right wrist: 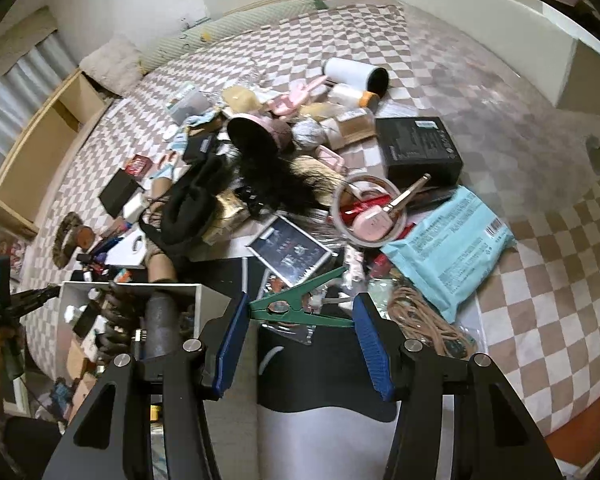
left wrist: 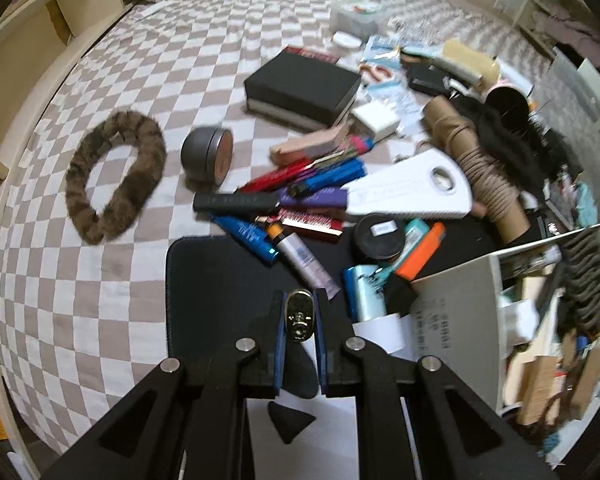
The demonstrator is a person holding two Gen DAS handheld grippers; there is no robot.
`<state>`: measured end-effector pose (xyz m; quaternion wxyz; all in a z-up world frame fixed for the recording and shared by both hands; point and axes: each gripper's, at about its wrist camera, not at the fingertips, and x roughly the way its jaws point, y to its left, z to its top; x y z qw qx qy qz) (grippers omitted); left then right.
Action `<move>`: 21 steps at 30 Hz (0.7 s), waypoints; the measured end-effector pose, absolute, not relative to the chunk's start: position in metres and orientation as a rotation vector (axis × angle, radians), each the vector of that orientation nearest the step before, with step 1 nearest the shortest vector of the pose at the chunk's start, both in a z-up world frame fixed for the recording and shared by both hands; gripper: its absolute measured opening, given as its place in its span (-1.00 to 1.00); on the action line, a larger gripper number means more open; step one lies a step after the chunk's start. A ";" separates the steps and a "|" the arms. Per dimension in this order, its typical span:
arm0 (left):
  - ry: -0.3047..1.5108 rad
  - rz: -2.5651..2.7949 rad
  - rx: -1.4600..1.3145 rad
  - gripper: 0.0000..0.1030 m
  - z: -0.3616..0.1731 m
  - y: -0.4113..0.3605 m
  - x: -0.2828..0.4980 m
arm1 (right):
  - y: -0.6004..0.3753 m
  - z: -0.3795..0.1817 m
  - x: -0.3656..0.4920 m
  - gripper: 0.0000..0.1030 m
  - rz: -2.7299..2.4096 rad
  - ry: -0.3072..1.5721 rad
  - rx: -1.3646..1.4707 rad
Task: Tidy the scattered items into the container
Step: 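Lift the gold lighter with the left gripper while the right carries the clothespin toward the box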
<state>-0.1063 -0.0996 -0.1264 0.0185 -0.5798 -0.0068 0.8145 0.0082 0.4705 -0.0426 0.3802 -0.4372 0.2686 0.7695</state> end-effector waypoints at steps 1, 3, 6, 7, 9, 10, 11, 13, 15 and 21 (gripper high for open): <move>-0.030 2.532 -1.784 -0.75 -0.122 -0.098 -0.106 | 0.469 -0.041 0.007 0.05 1.978 0.687 -1.116; -0.054 2.535 -1.751 -0.75 -0.115 -0.099 -0.105 | 0.464 -0.039 0.003 0.05 2.013 0.703 -1.112; -0.080 2.544 -1.692 -0.75 -0.100 -0.093 -0.102 | 0.454 -0.034 -0.004 0.05 2.059 0.713 -1.113; -0.087 2.547 -1.670 -0.75 -0.095 -0.092 -0.103 | 0.450 -0.032 -0.007 0.05 2.075 0.714 -1.114; -0.101 2.553 -1.627 -0.75 -0.086 -0.090 -0.104 | 0.443 -0.029 -0.013 0.05 2.106 0.716 -1.116; -0.103 2.556 -1.606 -0.75 -0.081 -0.089 -0.103 | 0.439 -0.027 -0.016 0.05 2.122 0.716 -1.117; -0.104 2.560 -1.585 -0.75 -0.076 -0.087 -0.103 | 0.436 -0.025 -0.019 0.05 2.137 0.717 -1.118; -0.104 2.568 -1.539 -0.75 -0.065 -0.083 -0.102 | 0.429 -0.022 -0.024 0.05 2.169 0.719 -1.120; -0.113 2.568 -1.489 -0.75 -0.053 -0.077 -0.100 | 0.421 -0.018 -0.030 0.05 2.200 0.720 -1.121; -0.122 2.538 -1.353 -0.75 -0.024 -0.055 -0.089 | 0.397 -0.009 -0.046 0.05 2.294 0.714 -1.138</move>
